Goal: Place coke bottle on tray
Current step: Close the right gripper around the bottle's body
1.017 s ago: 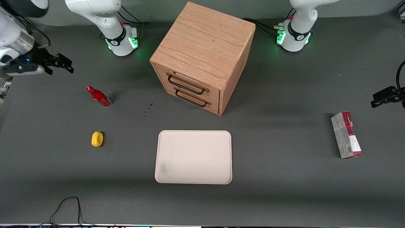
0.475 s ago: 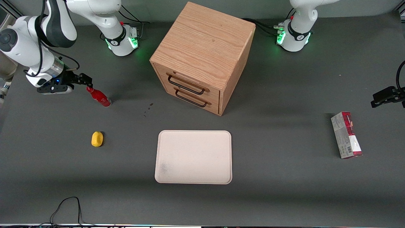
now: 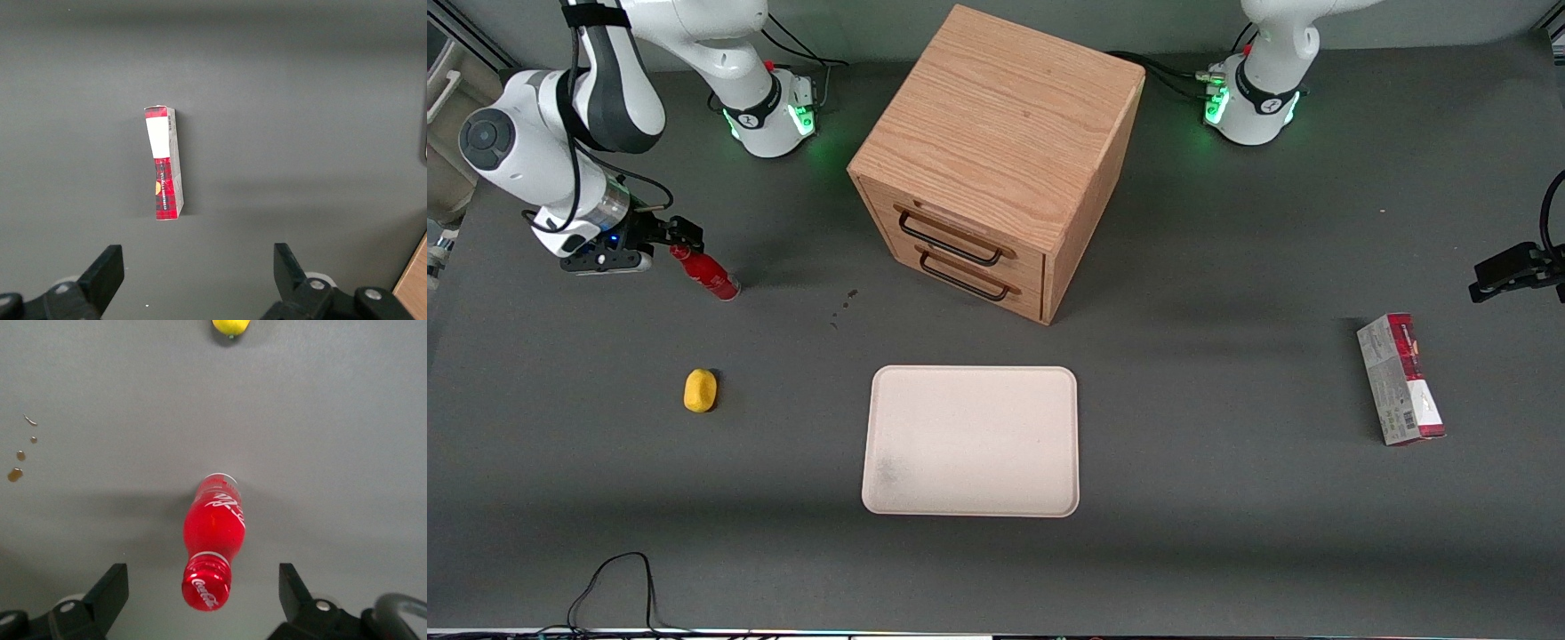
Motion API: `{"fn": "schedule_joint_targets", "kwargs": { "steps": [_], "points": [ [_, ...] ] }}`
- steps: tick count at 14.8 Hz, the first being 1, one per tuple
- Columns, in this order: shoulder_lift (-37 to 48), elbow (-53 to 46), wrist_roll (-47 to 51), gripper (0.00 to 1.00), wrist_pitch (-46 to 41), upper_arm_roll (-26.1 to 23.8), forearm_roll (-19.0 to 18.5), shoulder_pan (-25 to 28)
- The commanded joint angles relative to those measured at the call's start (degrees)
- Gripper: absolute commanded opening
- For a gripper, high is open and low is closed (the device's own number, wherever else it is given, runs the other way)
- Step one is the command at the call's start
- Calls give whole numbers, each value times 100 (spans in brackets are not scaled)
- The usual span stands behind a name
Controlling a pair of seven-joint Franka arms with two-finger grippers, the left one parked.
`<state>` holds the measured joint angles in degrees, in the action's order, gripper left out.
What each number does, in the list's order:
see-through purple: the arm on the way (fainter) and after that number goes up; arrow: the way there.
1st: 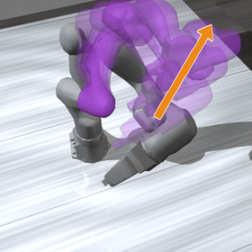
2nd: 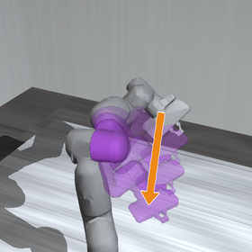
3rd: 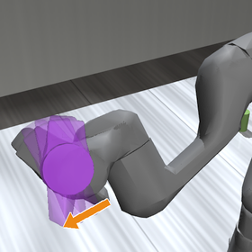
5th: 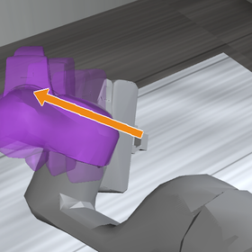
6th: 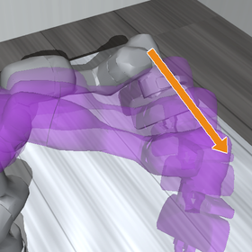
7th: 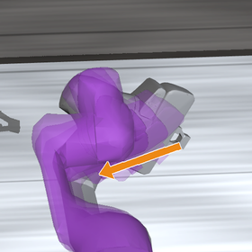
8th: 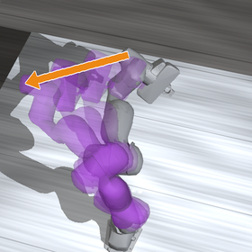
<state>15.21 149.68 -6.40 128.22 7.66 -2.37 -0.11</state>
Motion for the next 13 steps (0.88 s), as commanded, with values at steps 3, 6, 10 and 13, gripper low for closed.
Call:
{"fn": "schedule_joint_targets", "kwargs": {
  "steps": [3, 6, 10, 13],
  "points": [
    [-132, 0, 131, 100, -7, 43, -18, 46],
    [-158, 0, 122, 100, -43, 51, -18, 46],
    [-202, -18, 113, 42, -25, 43, -18, 46],
    [-202, -44, 104, 0, -34, 43, -18, 37]
  ]
}}
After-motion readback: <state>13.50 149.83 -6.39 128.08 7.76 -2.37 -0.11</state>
